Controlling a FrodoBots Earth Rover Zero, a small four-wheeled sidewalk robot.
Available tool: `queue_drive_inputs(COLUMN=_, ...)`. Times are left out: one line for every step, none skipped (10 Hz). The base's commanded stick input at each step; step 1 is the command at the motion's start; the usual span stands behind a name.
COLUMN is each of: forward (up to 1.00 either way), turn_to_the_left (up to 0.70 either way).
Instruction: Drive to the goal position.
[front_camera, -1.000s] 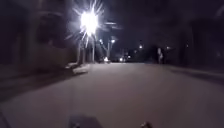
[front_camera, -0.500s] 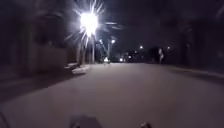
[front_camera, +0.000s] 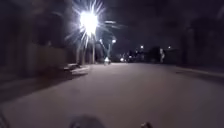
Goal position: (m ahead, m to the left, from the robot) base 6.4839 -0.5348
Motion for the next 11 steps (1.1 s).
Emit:
queue_drive_inputs(forward=0.50, turn_to_the_left=0.00)
queue_drive_inputs(forward=0.50, turn_to_the_left=0.00)
queue_drive_inputs(forward=0.50, turn_to_the_left=0.00)
queue_drive_inputs(forward=0.50, turn_to_the_left=0.00)
queue_drive_inputs(forward=0.50, turn_to_the_left=0.00)
queue_drive_inputs(forward=0.50, turn_to_the_left=0.00)
queue_drive_inputs(forward=0.50, turn_to_the_left=0.00)
queue_drive_inputs(forward=0.50, turn_to_the_left=0.00)
queue_drive_inputs(forward=0.50, turn_to_the_left=0.00)
queue_drive_inputs(forward=0.50, turn_to_the_left=0.00)
queue_drive_inputs(forward=0.50, turn_to_the_left=0.00)
